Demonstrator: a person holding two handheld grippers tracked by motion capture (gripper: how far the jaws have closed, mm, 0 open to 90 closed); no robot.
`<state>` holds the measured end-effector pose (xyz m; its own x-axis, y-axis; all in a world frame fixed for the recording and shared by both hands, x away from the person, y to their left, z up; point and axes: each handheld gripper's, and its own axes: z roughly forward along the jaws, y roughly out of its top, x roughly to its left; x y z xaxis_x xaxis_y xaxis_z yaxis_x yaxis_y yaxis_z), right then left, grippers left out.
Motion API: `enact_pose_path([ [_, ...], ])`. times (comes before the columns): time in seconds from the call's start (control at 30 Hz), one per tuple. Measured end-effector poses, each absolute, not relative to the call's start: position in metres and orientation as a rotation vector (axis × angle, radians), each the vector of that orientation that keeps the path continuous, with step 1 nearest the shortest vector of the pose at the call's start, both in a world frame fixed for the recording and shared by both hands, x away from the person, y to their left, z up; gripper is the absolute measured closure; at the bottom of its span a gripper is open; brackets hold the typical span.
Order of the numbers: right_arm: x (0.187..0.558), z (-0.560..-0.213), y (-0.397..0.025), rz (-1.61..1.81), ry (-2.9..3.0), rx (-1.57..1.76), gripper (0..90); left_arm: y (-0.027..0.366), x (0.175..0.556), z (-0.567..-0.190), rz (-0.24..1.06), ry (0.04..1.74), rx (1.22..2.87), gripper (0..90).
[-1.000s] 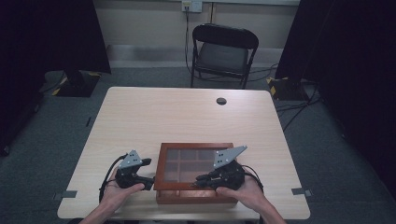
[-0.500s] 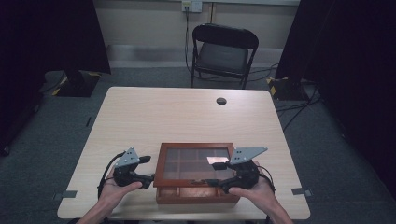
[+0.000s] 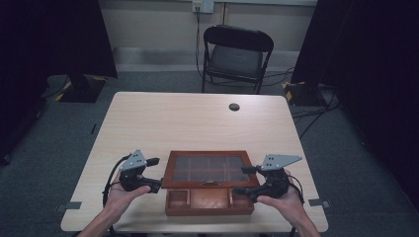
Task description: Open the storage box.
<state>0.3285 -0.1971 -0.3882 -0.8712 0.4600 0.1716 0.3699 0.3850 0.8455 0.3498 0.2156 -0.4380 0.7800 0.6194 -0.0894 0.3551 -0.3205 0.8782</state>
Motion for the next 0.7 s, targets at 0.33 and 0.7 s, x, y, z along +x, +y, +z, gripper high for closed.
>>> enact_pose_path([
  [0.33, 0.332, -0.384, -0.203, 1.512, 2.47, 0.754, 17.2, 0.213, 0.357, -0.427, 0.341, 0.725, 1.92, 17.2],
  [0.7, 0.342, -0.387, -0.209, 1.484, 2.434, 0.791, 16.5, 0.206, 0.362, -0.423, 0.308, 0.715, 1.909, 18.6],
])
